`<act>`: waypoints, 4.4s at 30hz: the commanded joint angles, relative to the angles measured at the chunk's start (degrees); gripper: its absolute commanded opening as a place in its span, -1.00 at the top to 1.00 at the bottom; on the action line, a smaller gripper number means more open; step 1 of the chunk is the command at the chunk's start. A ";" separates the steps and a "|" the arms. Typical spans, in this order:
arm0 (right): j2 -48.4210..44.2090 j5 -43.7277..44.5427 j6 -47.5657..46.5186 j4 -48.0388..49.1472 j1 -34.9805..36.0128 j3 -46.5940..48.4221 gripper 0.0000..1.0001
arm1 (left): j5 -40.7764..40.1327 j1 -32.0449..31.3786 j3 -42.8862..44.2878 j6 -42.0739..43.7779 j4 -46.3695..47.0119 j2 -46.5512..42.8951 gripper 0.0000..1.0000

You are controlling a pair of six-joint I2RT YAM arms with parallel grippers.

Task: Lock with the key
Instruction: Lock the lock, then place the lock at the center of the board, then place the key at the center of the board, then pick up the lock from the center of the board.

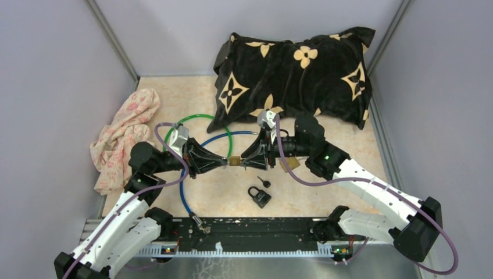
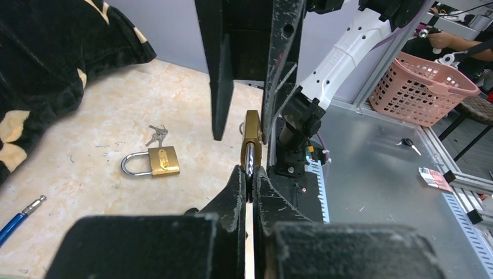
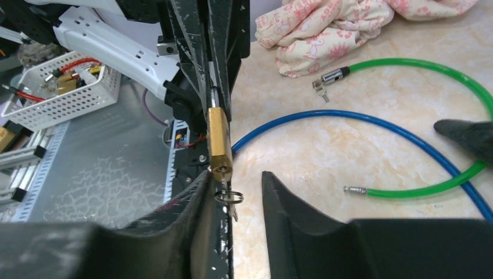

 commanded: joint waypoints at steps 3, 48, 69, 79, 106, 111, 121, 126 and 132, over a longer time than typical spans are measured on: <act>1.29 -1.06 -1.10 0.39 -0.23 5.13 1.00 | 1.36 0.23 1.34 0.73 1.27 -0.46 1.00; 30.18 22.92 16.59 13.58 -15.22 -8.75 0.42 | -34.15 -9.98 9.79 -12.85 0.50 57.66 -0.97; 49.21 52.88 19.25 -11.35 3.47 25.26 -0.42 | -63.11 13.04 -3.18 -0.38 -33.75 -6.64 -0.97; 66.00 54.34 16.66 -18.98 4.38 38.71 0.21 | -64.11 13.14 -1.75 0.42 -33.35 -12.17 -0.97; 13.61 35.59 -10.88 3.77 9.61 1.64 1.00 | -40.35 13.14 4.81 69.94 -31.15 12.25 -0.97; 9.10 35.78 -11.99 3.22 9.62 -0.18 1.00 | -33.73 13.25 6.03 67.59 -33.94 11.05 -0.72; 5.63 33.59 -13.02 2.35 9.56 -2.32 1.00 | -25.73 13.82 10.11 62.04 -38.57 9.61 -0.23; 4.01 33.78 -13.02 1.07 9.57 -3.02 1.00 | -13.37 14.41 13.94 65.77 -42.98 5.16 -0.30; 3.48 33.37 -12.93 0.34 9.64 -3.10 1.00 | -12.53 14.46 13.89 66.42 -43.55 5.87 -0.65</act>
